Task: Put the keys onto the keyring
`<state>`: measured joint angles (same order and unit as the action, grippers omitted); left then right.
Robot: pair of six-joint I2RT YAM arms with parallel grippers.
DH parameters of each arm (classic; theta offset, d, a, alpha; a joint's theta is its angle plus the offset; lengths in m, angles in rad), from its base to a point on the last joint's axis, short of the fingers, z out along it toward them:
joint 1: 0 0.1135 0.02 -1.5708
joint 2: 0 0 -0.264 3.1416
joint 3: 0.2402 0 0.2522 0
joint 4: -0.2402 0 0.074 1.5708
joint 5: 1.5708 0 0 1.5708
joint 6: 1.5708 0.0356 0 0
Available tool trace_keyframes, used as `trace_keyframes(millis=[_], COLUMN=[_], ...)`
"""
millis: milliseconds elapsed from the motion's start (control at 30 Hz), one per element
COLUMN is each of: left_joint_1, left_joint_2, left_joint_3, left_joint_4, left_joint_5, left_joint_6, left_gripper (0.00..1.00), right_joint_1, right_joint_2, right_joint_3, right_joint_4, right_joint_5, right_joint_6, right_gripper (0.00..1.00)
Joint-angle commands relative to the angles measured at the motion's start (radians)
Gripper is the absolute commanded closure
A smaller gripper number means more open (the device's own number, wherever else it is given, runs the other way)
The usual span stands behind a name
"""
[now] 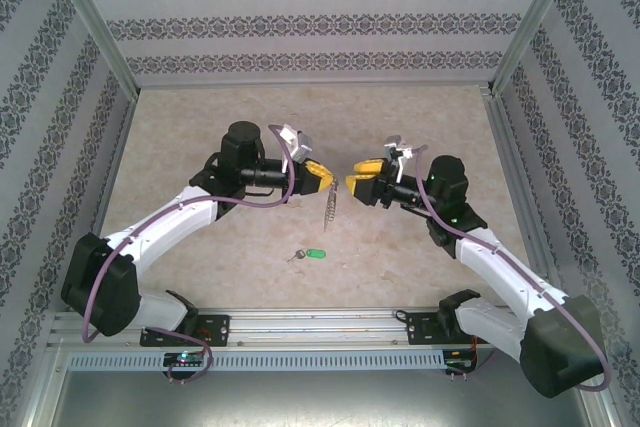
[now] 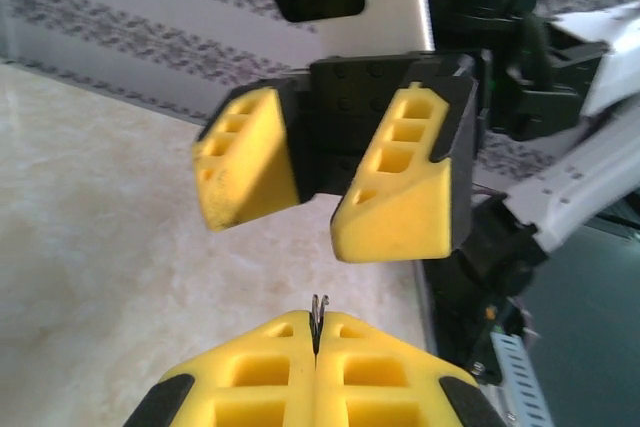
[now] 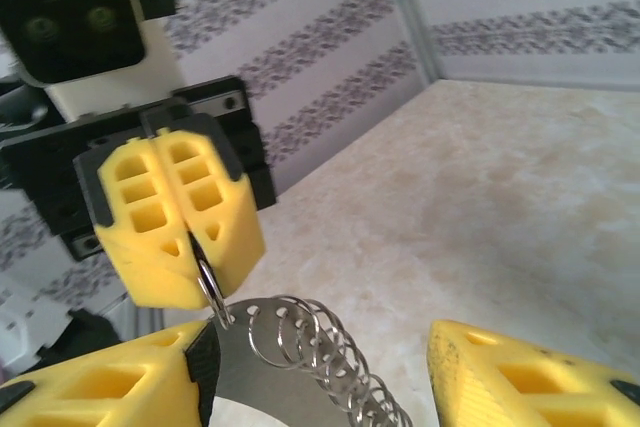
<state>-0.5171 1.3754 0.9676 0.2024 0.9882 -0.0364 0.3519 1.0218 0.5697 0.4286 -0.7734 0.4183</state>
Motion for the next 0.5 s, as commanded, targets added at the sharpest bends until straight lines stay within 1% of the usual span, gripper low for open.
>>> trace_keyframes(millis=[0,33,133,200,300,333,467], left_joint_1=[-0.008,-0.007,0.001,0.012,0.032,0.040,0.066], left_joint_2=[-0.047,-0.057,-0.080,-0.095,-0.113,-0.117,-0.143], left_joint_3=[-0.041,-0.055,-0.103,-0.134,-0.170,-0.178,-0.217], left_joint_4=[0.088,0.100,0.157,0.195,0.227,0.232,0.254], left_joint_5=[-0.175,-0.232,-0.355,-0.423,-0.488,-0.494,-0.555], left_joint_6=[0.015,0.013,-0.006,-0.020,-0.038,-0.043,-0.062], left_gripper=[1.00,1.00,1.00,1.00,1.00,1.00,1.00], right_joint_1=[0.026,0.036,0.081,0.110,0.153,0.167,0.249], right_joint_2=[-0.023,-0.028,-0.035,-0.029,-0.011,0.004,0.077], right_joint_3=[-0.023,-0.031,-0.045,-0.066,-0.102,-0.110,-0.104], right_joint_4=[-0.073,-0.105,-0.212,-0.237,-0.241,-0.247,-0.281], right_joint_5=[0.142,0.162,0.252,0.291,0.335,0.343,0.388], right_joint_6=[0.043,0.043,0.024,0.025,0.033,0.031,-0.020], right_gripper=[0.42,0.42,0.42,0.42,0.42,0.42,0.43])
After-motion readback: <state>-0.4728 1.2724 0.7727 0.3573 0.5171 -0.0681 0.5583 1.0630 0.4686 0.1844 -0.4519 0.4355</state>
